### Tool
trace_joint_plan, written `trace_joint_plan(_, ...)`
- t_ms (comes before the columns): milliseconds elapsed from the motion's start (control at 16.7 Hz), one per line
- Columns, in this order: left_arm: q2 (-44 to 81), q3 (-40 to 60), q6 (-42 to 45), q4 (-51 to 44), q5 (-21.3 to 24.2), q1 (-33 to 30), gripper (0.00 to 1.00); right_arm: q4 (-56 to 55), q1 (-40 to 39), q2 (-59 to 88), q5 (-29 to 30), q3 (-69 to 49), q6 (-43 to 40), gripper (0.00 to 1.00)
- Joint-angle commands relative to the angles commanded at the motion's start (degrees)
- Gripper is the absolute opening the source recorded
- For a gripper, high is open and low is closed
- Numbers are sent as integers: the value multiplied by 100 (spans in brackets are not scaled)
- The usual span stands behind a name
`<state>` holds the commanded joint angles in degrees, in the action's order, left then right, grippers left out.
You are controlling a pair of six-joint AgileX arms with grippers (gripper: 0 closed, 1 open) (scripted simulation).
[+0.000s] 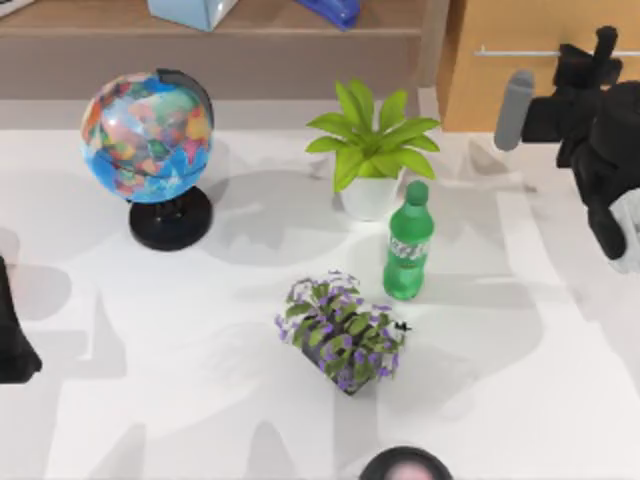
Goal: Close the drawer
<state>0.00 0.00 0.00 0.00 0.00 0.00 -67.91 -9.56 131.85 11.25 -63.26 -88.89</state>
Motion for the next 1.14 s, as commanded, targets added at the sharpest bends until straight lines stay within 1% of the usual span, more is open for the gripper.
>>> trace_joint_plan(780,0,0,0,0,0,0,100,0,0,0,0,0,0,98)
trace_joint_plan(840,0,0,0,0,0,0,100,0,0,0,0,0,0,100)
trace_joint_plan(1140,0,0,0,0,0,0,100,0,0,0,0,0,0,100)
